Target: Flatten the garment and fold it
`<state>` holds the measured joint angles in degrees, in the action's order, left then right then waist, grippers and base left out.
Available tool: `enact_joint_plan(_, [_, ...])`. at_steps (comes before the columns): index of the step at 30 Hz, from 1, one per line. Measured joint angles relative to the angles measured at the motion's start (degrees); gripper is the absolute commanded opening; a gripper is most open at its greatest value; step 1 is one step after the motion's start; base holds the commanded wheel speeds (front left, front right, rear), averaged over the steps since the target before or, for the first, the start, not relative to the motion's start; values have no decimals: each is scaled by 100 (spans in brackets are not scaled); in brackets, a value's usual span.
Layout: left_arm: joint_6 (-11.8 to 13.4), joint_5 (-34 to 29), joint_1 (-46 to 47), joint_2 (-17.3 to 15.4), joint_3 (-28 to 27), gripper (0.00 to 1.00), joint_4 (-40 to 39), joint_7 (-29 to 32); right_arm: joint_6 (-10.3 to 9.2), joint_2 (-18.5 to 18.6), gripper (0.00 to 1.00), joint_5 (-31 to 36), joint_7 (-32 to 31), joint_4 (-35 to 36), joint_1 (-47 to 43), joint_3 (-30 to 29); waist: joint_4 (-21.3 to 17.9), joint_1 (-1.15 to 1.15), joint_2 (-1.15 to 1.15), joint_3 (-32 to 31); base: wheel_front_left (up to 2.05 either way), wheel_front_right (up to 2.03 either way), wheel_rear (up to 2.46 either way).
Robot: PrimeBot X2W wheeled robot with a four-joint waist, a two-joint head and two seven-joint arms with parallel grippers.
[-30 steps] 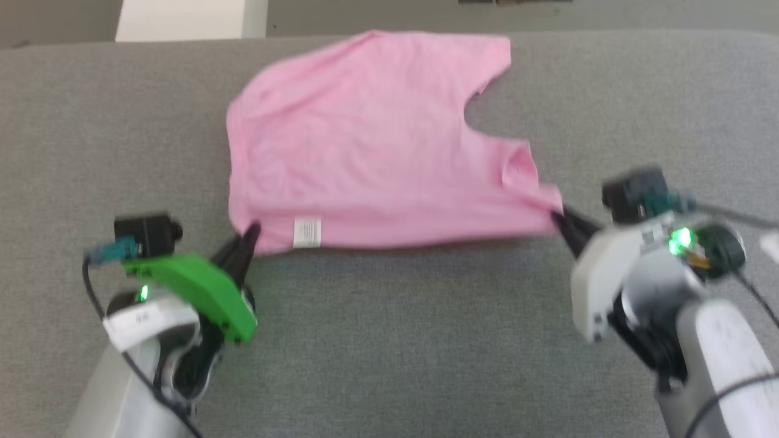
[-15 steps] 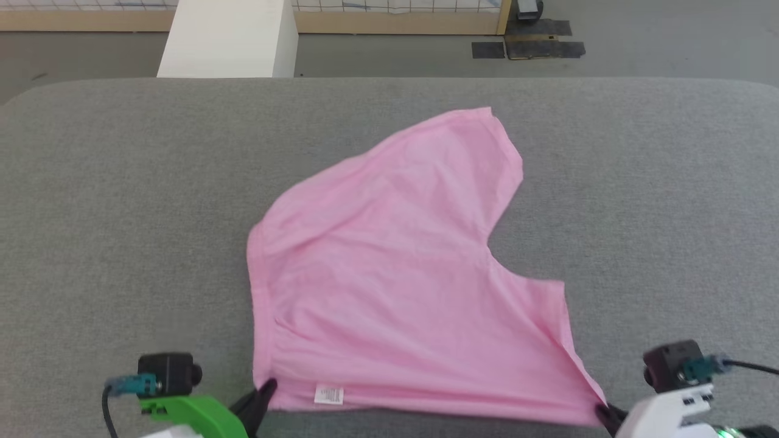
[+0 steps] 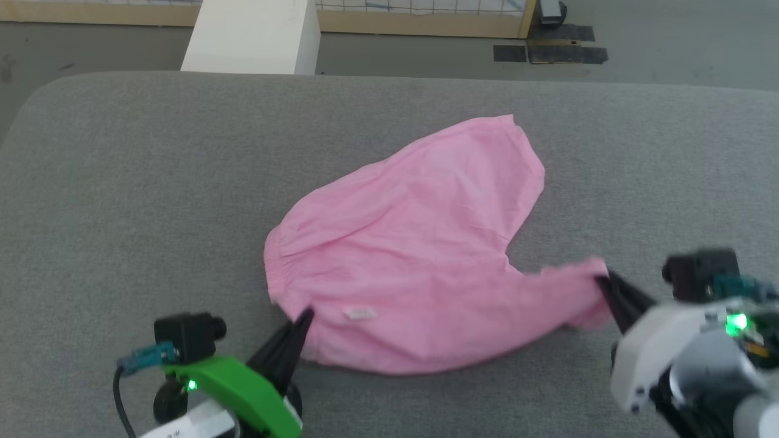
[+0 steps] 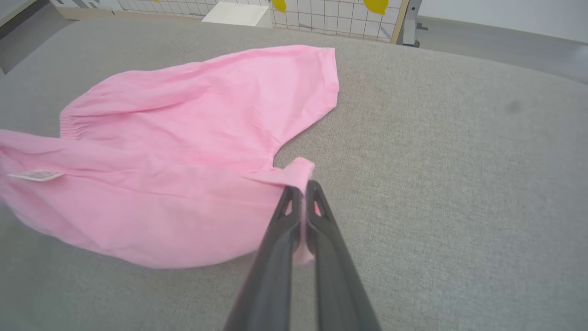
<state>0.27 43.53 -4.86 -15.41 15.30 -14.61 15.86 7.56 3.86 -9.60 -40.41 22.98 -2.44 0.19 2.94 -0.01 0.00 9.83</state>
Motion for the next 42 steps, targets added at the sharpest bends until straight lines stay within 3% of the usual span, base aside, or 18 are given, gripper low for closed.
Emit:
enact_joint_plan(8, [-225, -92, 1255, 505, -110, 0, 895, -748, 0, 480, 0, 68, 124, -1412, 2079, 202, 235, 0, 0, 156, 0, 0, 0])
enact_joint_plan(15, [-223, -232, 2307, 748, -203, 0, 2167, -1118, 0, 514, 0, 311, 612, -3134, 3811, 226, 439, 0, 0, 558, 0, 0, 0])
enact_joint_plan(21, [-301, -297, 2996, 864, -113, 0, 3085, -1295, 0, 486, 0, 681, 922, -4452, 4783, 211, 590, 1, 0, 965, 0, 0, 0])
enact_joint_plan(30, [-437, -344, 3825, 1026, 277, 0, 4051, -1098, 0, 513, 0, 1267, 781, -5961, 5699, -35, 894, 1, 0, 1532, 0, 0, 0])
enact_joint_plan(37, [-479, -366, 4164, 1053, 552, 0, 4200, -548, 0, 463, 0, 1497, 23, -6664, 6083, -126, 1119, 1, 0, 1746, 0, 0, 0])
enact_joint_plan(38, [-476, -366, 4172, 1056, 559, 12, 4190, -526, 0, 453, 0, 1516, -57, -6691, 6139, -140, 1135, 1, 0, 1758, 0, 0, 0])
enact_joint_plan(39, [-474, -369, 4187, 1056, 575, 86, 4164, -506, 0, 444, 0, 1517, -127, -6715, 6194, -152, 1149, 1, 0, 1767, 0, 0, 0])
enact_joint_plan(40, [-465, -382, 4196, 1053, 575, 100, 4133, -514, 0, 435, 0, 1517, -142, -6727, 6226, -171, 1154, 1, 0, 1767, 0, 0, 0])
enact_joint_plan(42, [-423, -412, 4191, 1053, 586, 100, 4081, -570, 0, 432, 100, 1514, -52, -6731, 6227, -162, 1154, 1, 0, 1744, 0, 0, 0])
